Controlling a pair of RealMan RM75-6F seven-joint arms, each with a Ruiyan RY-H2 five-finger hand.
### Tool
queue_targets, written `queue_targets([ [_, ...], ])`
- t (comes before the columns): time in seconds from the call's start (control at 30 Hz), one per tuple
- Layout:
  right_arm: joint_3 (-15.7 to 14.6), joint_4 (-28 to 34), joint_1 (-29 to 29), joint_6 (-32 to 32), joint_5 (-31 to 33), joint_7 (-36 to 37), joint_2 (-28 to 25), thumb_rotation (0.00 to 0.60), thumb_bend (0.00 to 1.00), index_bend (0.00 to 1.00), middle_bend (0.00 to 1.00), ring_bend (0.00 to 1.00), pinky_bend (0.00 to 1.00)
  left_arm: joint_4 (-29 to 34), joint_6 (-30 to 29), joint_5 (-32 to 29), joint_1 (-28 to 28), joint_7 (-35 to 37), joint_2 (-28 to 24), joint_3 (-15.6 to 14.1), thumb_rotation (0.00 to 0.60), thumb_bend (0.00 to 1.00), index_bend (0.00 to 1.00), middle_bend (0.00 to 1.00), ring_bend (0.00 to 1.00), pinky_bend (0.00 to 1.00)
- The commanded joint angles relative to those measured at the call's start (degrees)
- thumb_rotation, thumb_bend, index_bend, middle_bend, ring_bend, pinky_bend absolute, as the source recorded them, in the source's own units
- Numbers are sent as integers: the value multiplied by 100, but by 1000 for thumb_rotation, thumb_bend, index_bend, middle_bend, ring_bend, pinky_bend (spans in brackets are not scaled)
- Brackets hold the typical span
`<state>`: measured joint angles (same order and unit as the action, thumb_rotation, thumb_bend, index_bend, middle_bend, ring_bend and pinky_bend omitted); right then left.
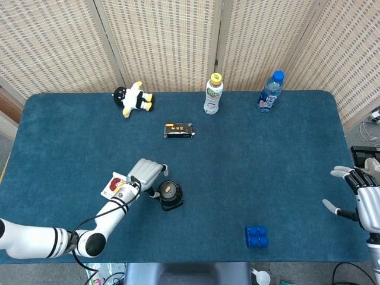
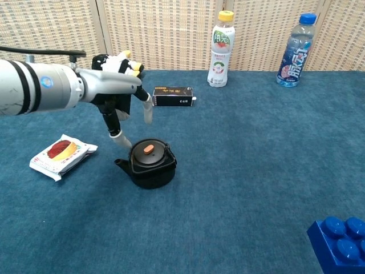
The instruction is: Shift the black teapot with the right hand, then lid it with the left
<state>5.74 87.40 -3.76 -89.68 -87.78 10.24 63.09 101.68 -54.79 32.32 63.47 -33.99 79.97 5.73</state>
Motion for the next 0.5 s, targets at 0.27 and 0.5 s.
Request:
queue_targets([
  [0.27,0,3,-6,23,22,-107,31,600,59,324,281,215,263,659,-858,599,-590,-32,-796,-250,600,135,409,996,836,1000],
  [0.5,-9,7,-22,53,24,-236,78,600,60,323,281,215,263,972,-1584,1221,-1171,-101,-1139,-579,600,135,400,683,528,853],
])
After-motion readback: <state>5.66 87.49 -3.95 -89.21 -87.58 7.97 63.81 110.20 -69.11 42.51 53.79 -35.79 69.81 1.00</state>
